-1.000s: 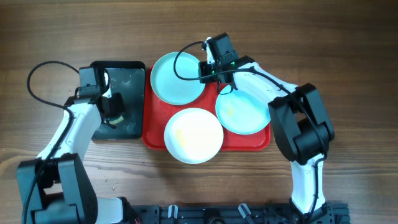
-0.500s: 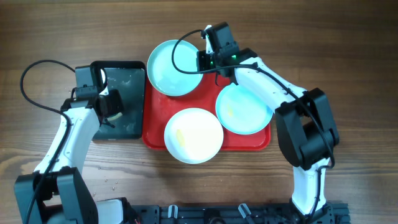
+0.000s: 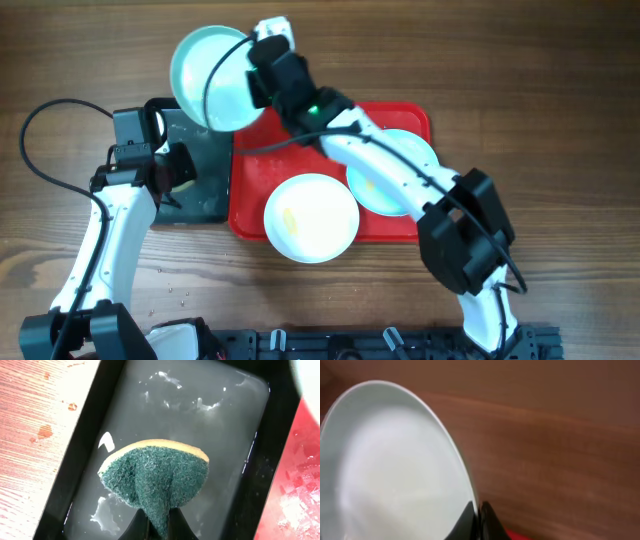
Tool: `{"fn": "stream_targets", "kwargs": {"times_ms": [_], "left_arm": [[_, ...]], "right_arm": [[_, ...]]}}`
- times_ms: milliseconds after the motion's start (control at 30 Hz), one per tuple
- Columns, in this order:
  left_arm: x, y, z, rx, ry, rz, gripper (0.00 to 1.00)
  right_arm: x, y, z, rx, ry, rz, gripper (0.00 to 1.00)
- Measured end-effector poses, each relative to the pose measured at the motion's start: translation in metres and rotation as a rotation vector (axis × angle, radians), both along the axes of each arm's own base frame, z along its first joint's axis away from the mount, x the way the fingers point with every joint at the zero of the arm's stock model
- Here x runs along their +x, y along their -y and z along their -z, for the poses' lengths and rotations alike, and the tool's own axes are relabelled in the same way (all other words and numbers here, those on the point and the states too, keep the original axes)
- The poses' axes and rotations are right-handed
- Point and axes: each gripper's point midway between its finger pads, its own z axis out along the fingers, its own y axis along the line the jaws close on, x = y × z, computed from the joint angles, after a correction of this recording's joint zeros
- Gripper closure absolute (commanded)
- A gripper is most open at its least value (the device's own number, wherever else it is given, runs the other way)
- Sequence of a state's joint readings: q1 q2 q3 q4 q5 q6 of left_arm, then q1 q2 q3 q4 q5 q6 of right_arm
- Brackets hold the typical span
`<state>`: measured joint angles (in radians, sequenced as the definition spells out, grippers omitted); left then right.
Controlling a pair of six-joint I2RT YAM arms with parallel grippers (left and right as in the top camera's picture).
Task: Clean dirty plates on tray and stack at the side
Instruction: 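Lift the cleaned plate with the right gripper and tilt it up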
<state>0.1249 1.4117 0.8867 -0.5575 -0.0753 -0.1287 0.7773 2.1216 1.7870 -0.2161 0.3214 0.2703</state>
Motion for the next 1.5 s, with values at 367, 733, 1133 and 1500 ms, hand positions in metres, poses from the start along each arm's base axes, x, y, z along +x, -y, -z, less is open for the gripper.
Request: {"fn": "stream_targets", "kwargs": {"times_ms": [367,733,1133,1500], "left_arm": [[0.0,0.001,0.0,-0.007,0.001,-0.001,0.96],[-0.001,0.001,0.001,-0.008,-0.003,-0.001,0.96],[-0.001,0.001,0.001,-0.008,-0.006,-0.001,0.96],[0.0,0.001,0.0,-0.008,-0.002,-0.001,0.96]], "right_arm": [[-0.017,-0.043,-0.073,-0.224,0.429,-0.054,0.96],[-0.033,-0.066,-0.115,-0.435,0.683,-0.147,0.96],[-0.033,-0.067,-0.121,-0.462,0.719,-0.154,0.96],[-0.033,-0.067,-0.121,-0.461,0.719,-0.154,0.96]]}}
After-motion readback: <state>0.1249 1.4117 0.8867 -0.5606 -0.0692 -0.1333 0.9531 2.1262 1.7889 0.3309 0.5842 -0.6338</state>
